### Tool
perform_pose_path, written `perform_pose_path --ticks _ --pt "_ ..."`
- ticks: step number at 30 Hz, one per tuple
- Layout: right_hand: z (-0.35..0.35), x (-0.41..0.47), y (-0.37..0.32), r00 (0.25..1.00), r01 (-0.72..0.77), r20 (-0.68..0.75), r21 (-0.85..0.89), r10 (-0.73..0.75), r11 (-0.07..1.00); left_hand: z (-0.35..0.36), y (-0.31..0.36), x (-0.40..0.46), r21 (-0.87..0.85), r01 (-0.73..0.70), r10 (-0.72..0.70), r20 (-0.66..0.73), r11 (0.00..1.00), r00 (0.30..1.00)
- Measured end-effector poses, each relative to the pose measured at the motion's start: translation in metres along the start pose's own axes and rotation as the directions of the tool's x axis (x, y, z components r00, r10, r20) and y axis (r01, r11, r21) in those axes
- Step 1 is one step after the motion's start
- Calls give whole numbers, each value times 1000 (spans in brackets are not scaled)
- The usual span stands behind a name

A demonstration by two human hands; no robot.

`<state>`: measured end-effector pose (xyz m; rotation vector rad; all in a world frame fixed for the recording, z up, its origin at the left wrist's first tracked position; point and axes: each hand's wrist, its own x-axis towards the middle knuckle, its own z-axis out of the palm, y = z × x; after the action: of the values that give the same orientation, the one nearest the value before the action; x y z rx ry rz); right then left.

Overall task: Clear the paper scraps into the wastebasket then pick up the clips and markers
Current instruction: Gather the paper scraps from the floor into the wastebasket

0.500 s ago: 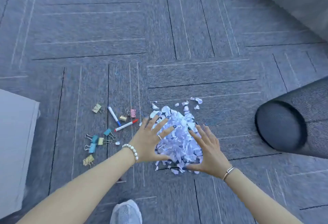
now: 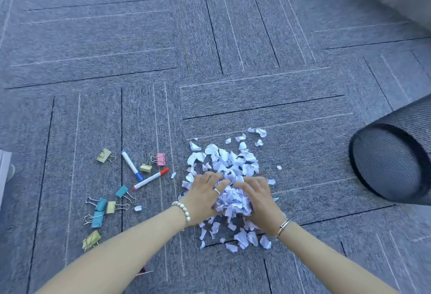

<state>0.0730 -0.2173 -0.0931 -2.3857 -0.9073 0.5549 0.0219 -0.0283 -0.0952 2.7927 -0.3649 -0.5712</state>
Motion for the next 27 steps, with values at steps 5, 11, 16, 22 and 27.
perform_pose_path --ticks 5,11,16,22,27 --pt "-16 6 -8 999 22 -44 54 -20 998 -26 5 5 -75 -17 14 -40 997 999" --pt "-79 15 -36 991 76 -113 44 -71 996 -92 12 5 -48 -76 66 -185 996 980" --pt "-146 16 -66 973 105 -210 30 -96 994 -163 23 5 18 -156 155 -294 988 943" --pt "-238 4 -94 929 132 -352 32 -112 991 -263 60 16 105 -265 284 -413 959 865" --pt "-320 -27 -84 866 73 -495 -11 -69 997 -334 124 56 212 -344 403 -427 915 809"
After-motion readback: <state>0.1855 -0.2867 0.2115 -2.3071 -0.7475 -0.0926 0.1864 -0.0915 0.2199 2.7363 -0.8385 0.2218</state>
